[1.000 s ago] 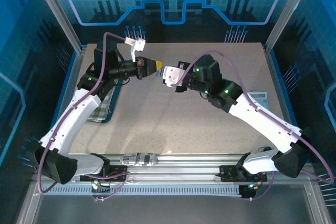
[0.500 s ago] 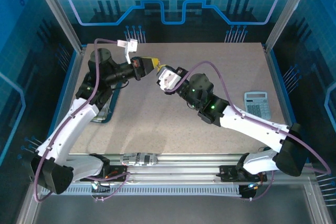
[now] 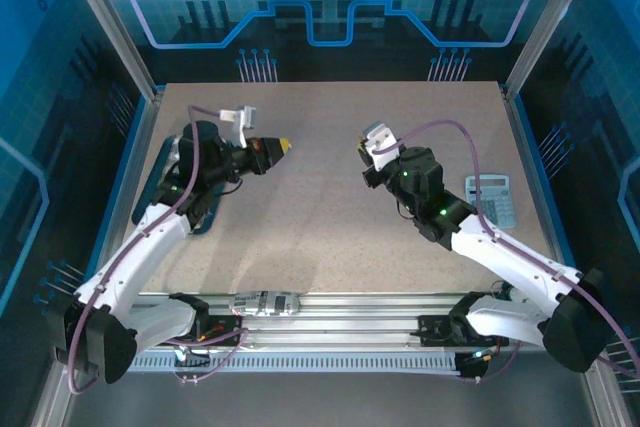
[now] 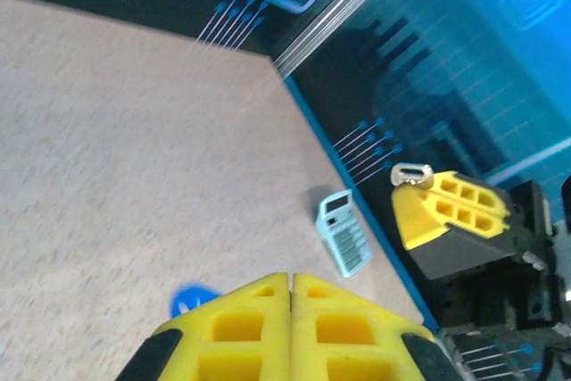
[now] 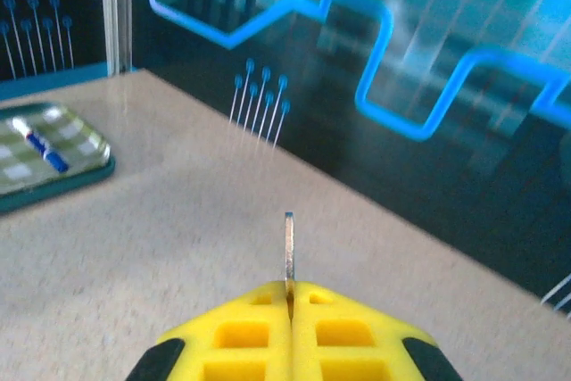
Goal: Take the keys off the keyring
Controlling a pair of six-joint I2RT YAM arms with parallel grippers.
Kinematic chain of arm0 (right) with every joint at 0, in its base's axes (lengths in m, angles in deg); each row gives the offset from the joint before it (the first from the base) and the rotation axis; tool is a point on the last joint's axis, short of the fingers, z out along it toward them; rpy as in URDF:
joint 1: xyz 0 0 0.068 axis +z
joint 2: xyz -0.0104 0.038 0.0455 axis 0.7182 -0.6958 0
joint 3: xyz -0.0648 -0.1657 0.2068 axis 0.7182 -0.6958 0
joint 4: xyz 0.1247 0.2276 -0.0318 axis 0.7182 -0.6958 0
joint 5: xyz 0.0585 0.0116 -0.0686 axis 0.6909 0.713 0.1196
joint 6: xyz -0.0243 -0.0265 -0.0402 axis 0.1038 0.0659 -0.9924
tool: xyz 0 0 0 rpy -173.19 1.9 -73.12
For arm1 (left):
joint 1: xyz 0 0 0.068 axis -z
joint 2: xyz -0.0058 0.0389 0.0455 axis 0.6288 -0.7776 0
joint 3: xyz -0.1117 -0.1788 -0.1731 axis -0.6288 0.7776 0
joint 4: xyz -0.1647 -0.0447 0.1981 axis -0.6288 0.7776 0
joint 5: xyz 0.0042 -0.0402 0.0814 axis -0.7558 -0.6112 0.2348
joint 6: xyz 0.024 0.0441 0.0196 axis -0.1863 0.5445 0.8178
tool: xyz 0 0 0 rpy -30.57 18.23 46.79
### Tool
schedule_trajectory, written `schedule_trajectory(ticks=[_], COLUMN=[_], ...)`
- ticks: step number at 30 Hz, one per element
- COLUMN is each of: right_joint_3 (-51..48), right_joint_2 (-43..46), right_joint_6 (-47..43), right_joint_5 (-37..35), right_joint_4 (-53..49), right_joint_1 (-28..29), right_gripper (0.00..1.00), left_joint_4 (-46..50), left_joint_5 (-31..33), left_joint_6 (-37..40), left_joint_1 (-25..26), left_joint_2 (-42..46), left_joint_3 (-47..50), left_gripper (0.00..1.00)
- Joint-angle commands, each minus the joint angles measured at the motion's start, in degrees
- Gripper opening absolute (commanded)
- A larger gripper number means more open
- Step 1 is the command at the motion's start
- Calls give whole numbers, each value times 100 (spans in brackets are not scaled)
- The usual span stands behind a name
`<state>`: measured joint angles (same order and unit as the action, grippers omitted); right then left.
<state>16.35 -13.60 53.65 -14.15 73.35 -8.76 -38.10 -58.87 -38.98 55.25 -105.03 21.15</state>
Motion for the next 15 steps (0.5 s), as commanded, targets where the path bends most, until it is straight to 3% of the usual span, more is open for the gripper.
schedule_trajectory(ticks=[1, 6, 15], right_joint_3=[-206, -487, -543], right_joint_2=[4, -274, -1119], right_joint_6=[1065, 1694, 2090], right_joint_5=[397, 853, 1048], right_joint_4=[-437, -372, -108], right_joint_1=[-326, -720, -774], right_gripper=[0, 0, 0], left_joint_4=[-379, -629, -1497], left_joint_5=[341, 620, 906], left_joint_6=[-140, -301, -525], left_joint_1=[62, 155, 194], left_joint_2=[-105, -600, -1930], left_joint_3=[343, 694, 1039], left_gripper=[3, 2, 7])
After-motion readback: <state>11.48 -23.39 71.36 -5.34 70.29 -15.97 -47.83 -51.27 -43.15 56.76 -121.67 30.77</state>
